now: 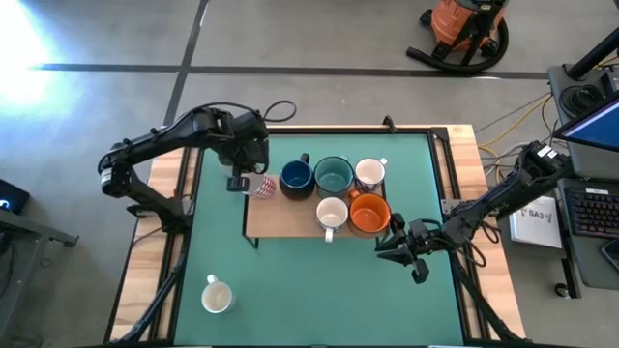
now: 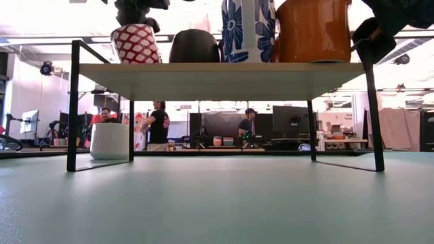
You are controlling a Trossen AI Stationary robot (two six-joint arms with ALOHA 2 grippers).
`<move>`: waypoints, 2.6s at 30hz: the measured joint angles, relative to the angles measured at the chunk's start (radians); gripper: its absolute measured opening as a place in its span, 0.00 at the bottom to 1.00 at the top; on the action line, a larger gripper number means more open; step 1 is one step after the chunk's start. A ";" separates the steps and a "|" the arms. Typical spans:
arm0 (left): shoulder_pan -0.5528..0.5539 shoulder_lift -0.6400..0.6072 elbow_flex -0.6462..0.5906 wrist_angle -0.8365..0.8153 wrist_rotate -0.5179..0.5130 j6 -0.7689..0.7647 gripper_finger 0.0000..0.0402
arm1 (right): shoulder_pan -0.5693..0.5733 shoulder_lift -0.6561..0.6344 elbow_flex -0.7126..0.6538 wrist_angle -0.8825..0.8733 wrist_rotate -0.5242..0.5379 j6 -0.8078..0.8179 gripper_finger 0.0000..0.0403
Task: Place coffee mugs
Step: Put the white red patterned mug on the shelf, then put the white green mug on the shelf
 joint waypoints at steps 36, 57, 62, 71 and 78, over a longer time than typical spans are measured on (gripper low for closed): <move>-0.002 0.014 0.054 0.061 0.043 -0.024 0.10 | 0.000 0.000 0.000 0.000 0.000 0.000 0.17; 0.000 -0.038 0.138 -0.131 -0.089 -0.231 0.17 | 0.000 0.000 0.000 0.000 0.000 0.000 0.17; 0.038 -0.123 0.024 -0.133 -0.101 -0.259 0.17 | 0.000 0.000 0.000 0.000 0.000 0.000 0.17; 0.177 -0.283 -0.334 0.042 -0.101 -0.261 0.17 | 0.000 0.000 0.000 0.000 0.000 0.000 0.17; 0.283 -0.353 -0.574 0.190 -0.101 -0.181 0.16 | 0.000 0.000 0.000 0.000 0.000 0.000 0.17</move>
